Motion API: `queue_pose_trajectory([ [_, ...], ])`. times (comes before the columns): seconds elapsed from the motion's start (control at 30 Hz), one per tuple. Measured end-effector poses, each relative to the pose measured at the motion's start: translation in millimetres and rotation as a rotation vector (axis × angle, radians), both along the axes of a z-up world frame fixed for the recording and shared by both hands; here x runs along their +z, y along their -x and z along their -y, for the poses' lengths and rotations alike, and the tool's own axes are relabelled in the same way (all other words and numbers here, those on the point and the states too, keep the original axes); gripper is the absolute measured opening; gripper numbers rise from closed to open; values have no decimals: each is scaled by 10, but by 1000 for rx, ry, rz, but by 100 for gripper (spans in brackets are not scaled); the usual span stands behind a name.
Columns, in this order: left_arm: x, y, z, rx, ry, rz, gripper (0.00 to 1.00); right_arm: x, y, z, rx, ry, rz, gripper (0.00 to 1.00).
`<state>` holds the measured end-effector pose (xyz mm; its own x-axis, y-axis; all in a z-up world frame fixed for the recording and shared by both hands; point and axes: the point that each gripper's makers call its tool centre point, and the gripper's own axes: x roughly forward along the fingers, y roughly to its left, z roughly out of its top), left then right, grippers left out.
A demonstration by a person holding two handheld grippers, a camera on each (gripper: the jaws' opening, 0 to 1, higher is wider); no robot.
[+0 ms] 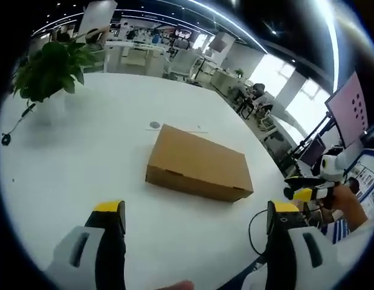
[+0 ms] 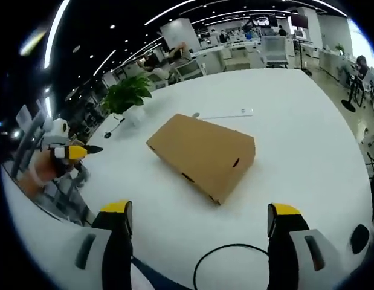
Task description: Operate the shoe box by opening the lid, removing the specified soft item, and placing it in the target area until the item is outside and the box remains undamaged.
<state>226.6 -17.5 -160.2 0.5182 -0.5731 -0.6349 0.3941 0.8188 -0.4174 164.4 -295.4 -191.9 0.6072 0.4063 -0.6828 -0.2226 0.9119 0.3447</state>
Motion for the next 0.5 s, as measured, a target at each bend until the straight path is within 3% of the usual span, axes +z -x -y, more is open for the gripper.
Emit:
queue_pose_trajectory([
  [0.3,-4,-3,-29,15,7,-2,99,16,-199,-87,-138,-175,16,90],
  [0.5,-9,16,-47,18,2,-3,99,-19,-209,-145,-135,-168,7,90],
])
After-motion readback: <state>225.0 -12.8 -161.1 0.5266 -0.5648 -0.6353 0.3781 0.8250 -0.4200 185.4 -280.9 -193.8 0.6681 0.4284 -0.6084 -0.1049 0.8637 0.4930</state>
